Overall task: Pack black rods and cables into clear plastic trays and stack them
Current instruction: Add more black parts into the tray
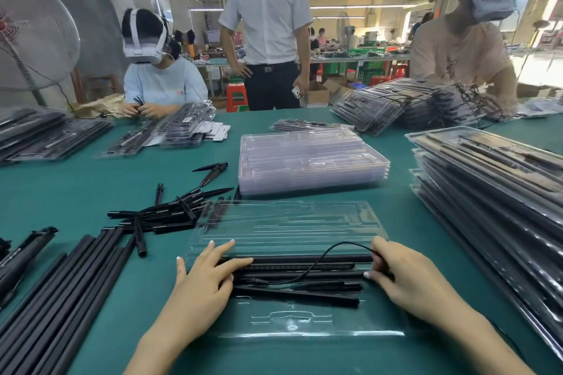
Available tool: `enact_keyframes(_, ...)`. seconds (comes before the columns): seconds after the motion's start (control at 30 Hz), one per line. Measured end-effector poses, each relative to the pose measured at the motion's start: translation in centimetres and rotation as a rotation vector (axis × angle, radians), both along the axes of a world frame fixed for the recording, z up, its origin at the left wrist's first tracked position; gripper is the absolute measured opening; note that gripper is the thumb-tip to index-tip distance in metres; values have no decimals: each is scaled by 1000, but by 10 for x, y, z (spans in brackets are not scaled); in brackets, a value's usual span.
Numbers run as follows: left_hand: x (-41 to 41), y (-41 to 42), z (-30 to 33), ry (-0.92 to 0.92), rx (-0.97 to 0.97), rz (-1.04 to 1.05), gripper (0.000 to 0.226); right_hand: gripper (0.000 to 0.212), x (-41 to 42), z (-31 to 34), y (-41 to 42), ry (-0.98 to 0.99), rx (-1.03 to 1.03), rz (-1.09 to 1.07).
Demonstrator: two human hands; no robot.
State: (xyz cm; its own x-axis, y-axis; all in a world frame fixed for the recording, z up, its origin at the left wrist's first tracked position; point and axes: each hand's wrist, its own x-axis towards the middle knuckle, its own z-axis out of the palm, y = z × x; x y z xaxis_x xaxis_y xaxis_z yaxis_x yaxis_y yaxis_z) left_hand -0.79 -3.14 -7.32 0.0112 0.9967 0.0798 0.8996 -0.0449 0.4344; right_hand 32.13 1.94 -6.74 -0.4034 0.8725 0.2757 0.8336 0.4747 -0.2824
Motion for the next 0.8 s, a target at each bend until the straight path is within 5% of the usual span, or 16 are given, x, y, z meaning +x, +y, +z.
enact_keyframes(0.1, 11, 3, 0, 114, 49, -72, 60, 44, 4, 7, -2, 56, -16, 20)
enact_keyframes(0.27, 27, 4, -10, -1, 18, -187, 44, 39, 6, 6, -5, 173, -8, -34)
enact_keyframes(0.47, 25, 2, -15, 198, -9, -196, 47, 38, 19, 4, 1, 404, 12, -88)
enact_keyframes(0.63, 25, 0, -14, 176, 0, -218, 41, 32, 24, 1, 3, 297, -252, -168)
enact_keyframes(0.8, 21, 0, -13, 103, -27, -267, 41, 43, 21, 4, 1, 292, -286, -241)
